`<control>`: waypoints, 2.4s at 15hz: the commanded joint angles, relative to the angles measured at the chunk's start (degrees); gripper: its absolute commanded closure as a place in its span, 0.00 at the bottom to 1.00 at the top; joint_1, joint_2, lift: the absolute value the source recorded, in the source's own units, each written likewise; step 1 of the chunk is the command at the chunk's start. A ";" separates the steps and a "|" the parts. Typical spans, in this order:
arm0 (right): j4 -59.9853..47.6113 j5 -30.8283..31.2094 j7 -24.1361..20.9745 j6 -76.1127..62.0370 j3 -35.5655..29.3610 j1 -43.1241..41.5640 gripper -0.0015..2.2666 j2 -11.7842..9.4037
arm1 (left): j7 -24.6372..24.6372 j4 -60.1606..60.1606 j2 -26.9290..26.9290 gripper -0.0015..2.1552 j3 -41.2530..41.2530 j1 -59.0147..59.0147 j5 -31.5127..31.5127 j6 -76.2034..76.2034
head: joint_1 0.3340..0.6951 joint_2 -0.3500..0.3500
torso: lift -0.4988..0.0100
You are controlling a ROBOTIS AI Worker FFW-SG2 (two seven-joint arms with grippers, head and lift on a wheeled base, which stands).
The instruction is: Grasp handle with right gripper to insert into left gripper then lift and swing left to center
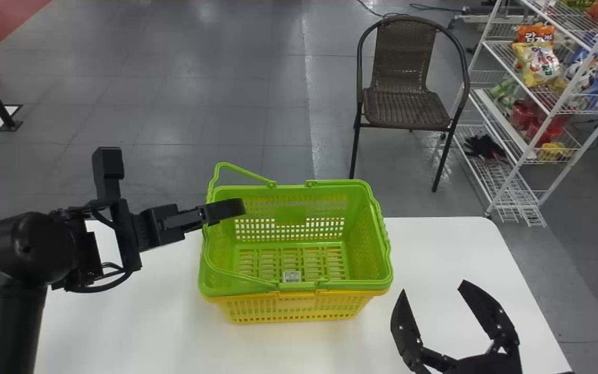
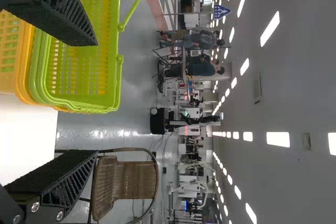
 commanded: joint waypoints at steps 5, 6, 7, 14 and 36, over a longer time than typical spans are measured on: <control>1.55 -1.05 -0.08 1.75 -3.25 -2.57 0.39 0.38 | 0.71 -0.59 -0.37 0.06 -3.03 -0.81 1.79 1.38 | 1.00 0.35 | 0.98; 2.08 -1.05 -0.96 2.28 -3.60 -3.54 0.63 0.38 | 0.79 -0.85 -0.55 0.06 -3.38 -0.81 1.87 1.38 | 1.00 0.32 | 0.98; 2.87 -0.87 -1.57 2.81 -4.13 -4.59 0.83 0.38 | 0.97 -1.47 -0.72 0.06 -3.73 -0.81 1.87 1.38 | 1.00 0.30 | 0.98; 12.01 4.93 -5.53 6.85 -4.66 -14.08 0.99 -0.24 | 1.94 -2.61 -1.34 0.06 -6.72 -0.90 2.23 2.26 | 1.00 0.19 | 0.98; 35.21 16.70 -7.28 13.18 5.63 -34.74 0.99 -2.70 | 1.32 -3.93 -1.51 0.06 -7.25 0.51 2.58 3.14 | 1.00 0.25 | 0.98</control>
